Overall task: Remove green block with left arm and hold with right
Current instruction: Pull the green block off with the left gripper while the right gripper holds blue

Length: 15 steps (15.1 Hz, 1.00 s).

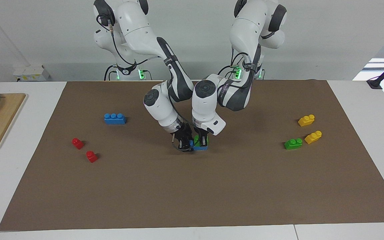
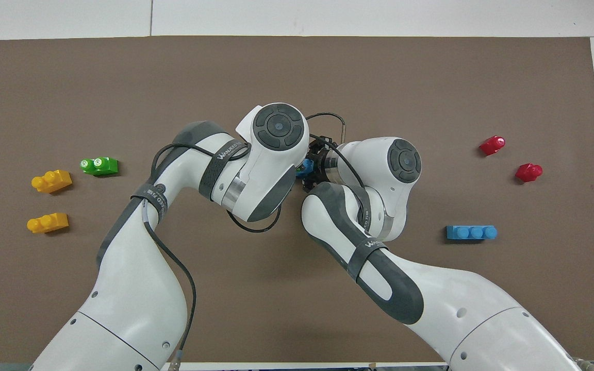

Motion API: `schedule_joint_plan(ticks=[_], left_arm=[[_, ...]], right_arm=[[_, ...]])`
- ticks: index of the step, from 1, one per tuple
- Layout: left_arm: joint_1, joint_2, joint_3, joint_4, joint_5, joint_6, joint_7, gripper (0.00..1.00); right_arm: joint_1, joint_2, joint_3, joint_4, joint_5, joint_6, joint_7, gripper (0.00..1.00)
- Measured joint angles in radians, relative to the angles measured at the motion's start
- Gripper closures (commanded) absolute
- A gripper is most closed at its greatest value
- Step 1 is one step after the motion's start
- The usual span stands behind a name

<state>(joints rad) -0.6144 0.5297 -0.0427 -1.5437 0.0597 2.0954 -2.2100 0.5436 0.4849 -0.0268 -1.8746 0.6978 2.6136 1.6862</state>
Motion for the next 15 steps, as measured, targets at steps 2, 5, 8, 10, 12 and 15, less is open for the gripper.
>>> schedule_joint_plan(ticks=[2,5,8,10,12,15], left_arm=[[0.001,-0.002,0.002,0.044,0.0,-0.07,0.031,1.0],[0.009,-0.012,0.009,0.104,-0.001,-0.135,0.145,1.0],[0.039,-0.055,0.012,0.107,-0.012,-0.16,0.265,1.0],[0.077,-0.099,0.012,0.072,-0.026,-0.184,0.413,1.0],[0.117,-0.157,0.013,0.0,-0.036,-0.19,0.598,1.0],[0.161,-0.254,0.014,-0.134,-0.047,-0.201,0.9,1.0]], right_arm=[[0.001,0.001,0.003,0.001,0.0,0.0,0.0,1.0],[0.001,0.004,0.003,0.001,0.0,0.0,0.0,1.0],[0.001,0.004,0.003,0.001,0.0,0.0,0.0,1.0],[0.001,0.004,0.003,0.001,0.0,0.0,0.0,1.0],[0.0,0.004,0.002,0.005,0.0,0.0,0.0,1.0],[-0.013,0.005,-0.006,0.054,-0.005,-0.054,-0.004,1.0]])
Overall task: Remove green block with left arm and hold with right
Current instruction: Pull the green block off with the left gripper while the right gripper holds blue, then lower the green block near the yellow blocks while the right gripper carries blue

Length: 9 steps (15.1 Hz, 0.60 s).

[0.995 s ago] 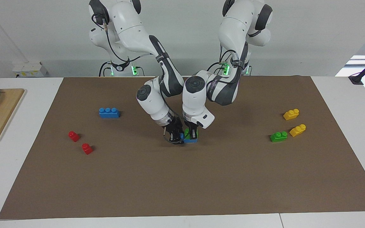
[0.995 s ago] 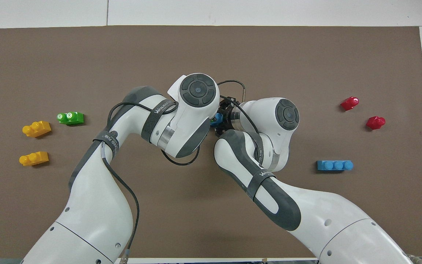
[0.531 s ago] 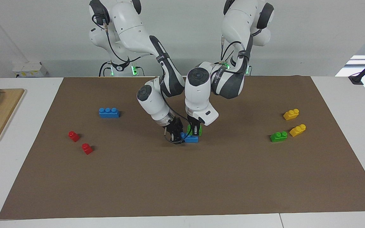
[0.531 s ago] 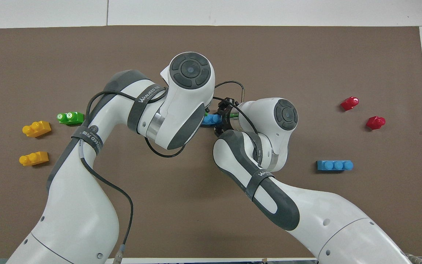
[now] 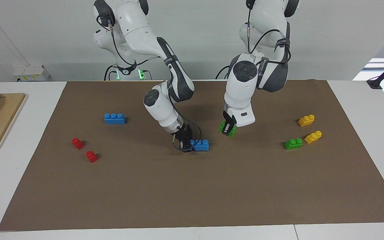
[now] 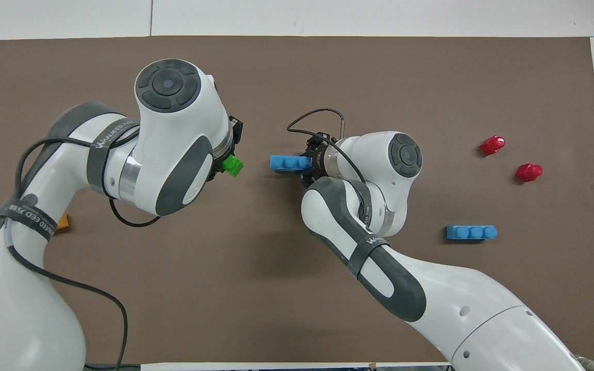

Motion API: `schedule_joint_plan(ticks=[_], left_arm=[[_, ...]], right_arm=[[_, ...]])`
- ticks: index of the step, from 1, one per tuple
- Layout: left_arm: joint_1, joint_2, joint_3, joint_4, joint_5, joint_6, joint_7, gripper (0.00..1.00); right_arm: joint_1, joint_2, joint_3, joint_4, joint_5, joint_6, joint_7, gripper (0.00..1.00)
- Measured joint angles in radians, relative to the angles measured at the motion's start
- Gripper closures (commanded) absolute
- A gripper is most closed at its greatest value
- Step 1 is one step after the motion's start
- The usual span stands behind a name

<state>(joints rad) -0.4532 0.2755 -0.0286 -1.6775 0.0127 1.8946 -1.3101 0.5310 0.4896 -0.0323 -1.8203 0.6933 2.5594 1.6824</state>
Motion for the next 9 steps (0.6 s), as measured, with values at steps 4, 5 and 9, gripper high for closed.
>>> schedule_joint_plan(ticks=[4,5,9], left_arm=[[0.078,-0.18,0.003,-0.222,-0.002,-0.006,0.44,1.0],[0.104,-0.222,0.004,-0.272,-0.002,-0.006,0.547,1.0],[0.213,-0.323,0.008,-0.405,-0.002,-0.005,0.934,1.0]], right_arm=[[-0.102,-0.015,-0.007,0.129,-0.093,-0.191,-0.012,1.0],[-0.143,-0.022,-0.008,0.158,-0.105,-0.251,-0.046,1.0],[-0.32,-0.038,-0.011,0.214,-0.107,-0.425,-0.241,1.0]])
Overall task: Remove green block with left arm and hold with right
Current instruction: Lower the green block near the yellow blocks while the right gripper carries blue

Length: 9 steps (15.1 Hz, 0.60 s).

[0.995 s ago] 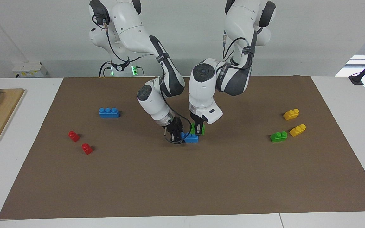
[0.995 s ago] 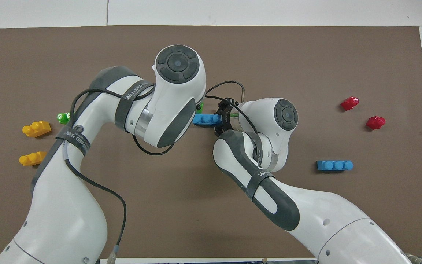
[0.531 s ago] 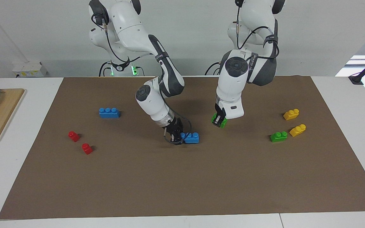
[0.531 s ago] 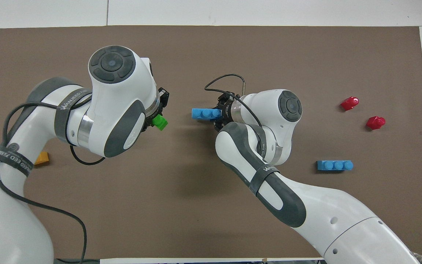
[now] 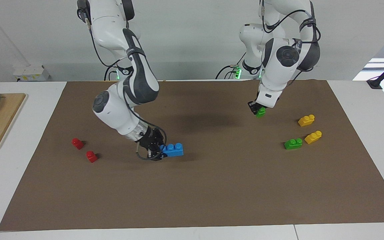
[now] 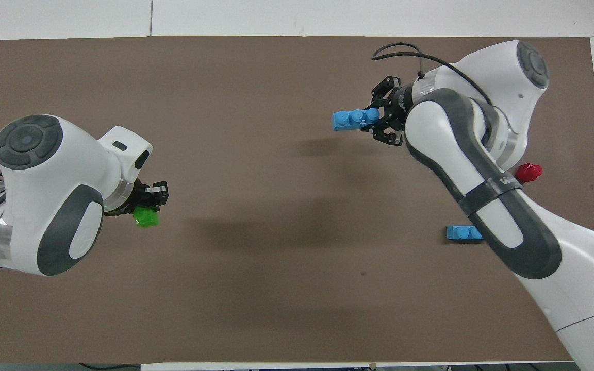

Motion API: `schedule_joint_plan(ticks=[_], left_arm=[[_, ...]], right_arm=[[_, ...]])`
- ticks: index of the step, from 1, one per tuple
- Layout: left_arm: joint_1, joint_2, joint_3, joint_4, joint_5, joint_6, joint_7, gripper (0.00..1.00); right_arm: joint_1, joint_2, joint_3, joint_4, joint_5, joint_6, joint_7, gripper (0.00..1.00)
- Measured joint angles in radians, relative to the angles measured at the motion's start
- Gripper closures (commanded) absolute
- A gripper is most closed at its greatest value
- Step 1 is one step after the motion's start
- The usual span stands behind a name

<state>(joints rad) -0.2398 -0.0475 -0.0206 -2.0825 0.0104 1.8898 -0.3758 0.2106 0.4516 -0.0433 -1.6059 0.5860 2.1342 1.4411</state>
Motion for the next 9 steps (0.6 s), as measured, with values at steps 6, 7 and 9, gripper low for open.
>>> schedule_joint_plan(ticks=[6,7,9], left_arm=[[0.174,-0.039,0.003,-0.144,0.0,0.105,0.322,1.0],[0.189,-0.046,0.003,-0.176,0.0,0.136,0.337,1.0],[0.21,-0.059,0.003,-0.243,0.0,0.2,0.371,1.0]], right_arm=[[-0.222,0.0,-0.002,-0.038,0.0,-0.109,-0.228,1.0],[-0.246,-0.002,-0.002,-0.06,0.0,-0.111,-0.255,1.0],[-0.278,-0.011,-0.002,-0.115,0.0,-0.111,-0.306,1.0]])
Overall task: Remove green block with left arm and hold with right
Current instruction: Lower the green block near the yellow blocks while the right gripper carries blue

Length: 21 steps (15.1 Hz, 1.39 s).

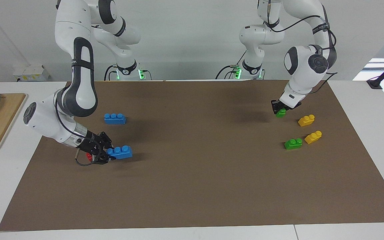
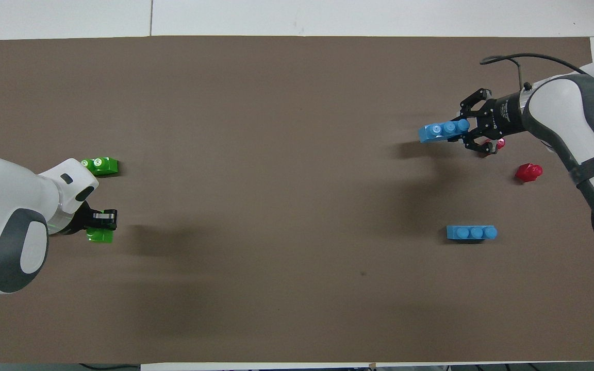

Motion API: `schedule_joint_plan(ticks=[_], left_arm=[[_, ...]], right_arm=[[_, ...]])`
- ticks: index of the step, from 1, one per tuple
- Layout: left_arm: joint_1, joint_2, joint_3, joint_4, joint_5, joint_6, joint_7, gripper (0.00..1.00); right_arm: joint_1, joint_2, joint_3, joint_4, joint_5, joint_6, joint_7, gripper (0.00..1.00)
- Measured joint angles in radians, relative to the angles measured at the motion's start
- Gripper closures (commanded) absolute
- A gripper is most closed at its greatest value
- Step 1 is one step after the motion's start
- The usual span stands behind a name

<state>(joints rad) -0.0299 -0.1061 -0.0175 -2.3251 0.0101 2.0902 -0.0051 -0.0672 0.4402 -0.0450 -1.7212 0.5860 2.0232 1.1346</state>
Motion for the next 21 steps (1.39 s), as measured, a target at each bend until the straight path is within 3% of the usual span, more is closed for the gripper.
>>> schedule_joint_plan(ticks=[8,13,14,18,19,21], left_arm=[[0.066,-0.008,0.0,-0.11,-0.049,0.149,0.053,1.0],[0.066,-0.006,0.0,-0.194,-0.056,0.264,0.053,1.0],[0.066,-0.004,0.0,-0.199,-0.056,0.272,0.053,0.91],[0.066,0.002,-0.002,-0.206,-0.056,0.281,0.053,0.14],[0.066,0.003,-0.004,-0.209,-0.056,0.283,0.053,0.02],[0.066,0.003,-0.006,-0.211,-0.056,0.286,0.053,0.0]], right_arm=[[-0.008,-0.06,0.005,-0.138,0.0,0.002,-0.025,1.0],[-0.005,-0.066,0.006,-0.194,0.0,0.115,-0.025,1.0],[-0.004,-0.066,0.008,-0.206,0.0,0.142,-0.02,1.0],[-0.004,-0.066,0.009,-0.219,0.0,0.18,0.021,1.0],[-0.004,-0.066,0.009,-0.219,0.0,0.184,0.029,1.0],[-0.004,-0.067,0.01,-0.226,0.0,0.2,0.038,1.0]])
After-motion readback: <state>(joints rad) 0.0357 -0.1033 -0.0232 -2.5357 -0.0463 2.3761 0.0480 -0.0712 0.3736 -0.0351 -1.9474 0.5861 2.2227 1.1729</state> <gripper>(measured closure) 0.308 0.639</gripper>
